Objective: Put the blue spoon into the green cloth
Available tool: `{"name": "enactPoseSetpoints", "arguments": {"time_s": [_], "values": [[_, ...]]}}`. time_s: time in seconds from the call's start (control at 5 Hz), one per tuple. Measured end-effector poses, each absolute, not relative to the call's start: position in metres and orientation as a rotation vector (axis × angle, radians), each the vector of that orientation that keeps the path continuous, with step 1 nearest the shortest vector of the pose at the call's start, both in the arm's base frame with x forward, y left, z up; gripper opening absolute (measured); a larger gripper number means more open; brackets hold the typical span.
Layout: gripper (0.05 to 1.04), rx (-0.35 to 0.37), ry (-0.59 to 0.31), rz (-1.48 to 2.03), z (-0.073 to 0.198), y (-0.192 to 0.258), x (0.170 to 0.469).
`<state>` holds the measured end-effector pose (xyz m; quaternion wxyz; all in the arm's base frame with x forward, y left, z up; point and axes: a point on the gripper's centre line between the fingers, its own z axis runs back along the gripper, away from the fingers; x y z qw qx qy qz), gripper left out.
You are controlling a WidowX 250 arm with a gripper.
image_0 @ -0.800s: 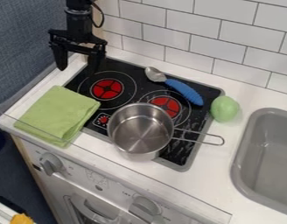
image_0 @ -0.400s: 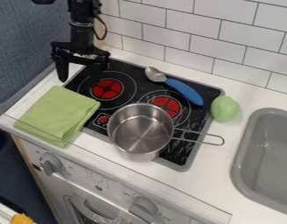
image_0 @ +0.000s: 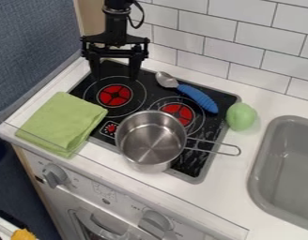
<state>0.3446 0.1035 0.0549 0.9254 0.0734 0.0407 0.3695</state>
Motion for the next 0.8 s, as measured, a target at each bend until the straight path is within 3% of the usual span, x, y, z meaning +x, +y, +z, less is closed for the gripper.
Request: {"name": "enactPoseSetpoints", "arguments": {"time_s": [0.2, 0.4, 0.6, 0.8], "values": [[1.000, 0.092, 0.012, 0.912, 0.058, 0.079, 0.359], [0.999, 0.128, -0.042, 1.028, 0.060, 0.059, 0.367], [1.000, 0.096, -0.106, 1.068, 0.060, 0.035, 0.379], [1.000, 0.049, -0.067, 1.080, 0.062, 0.024, 0.394]]}}
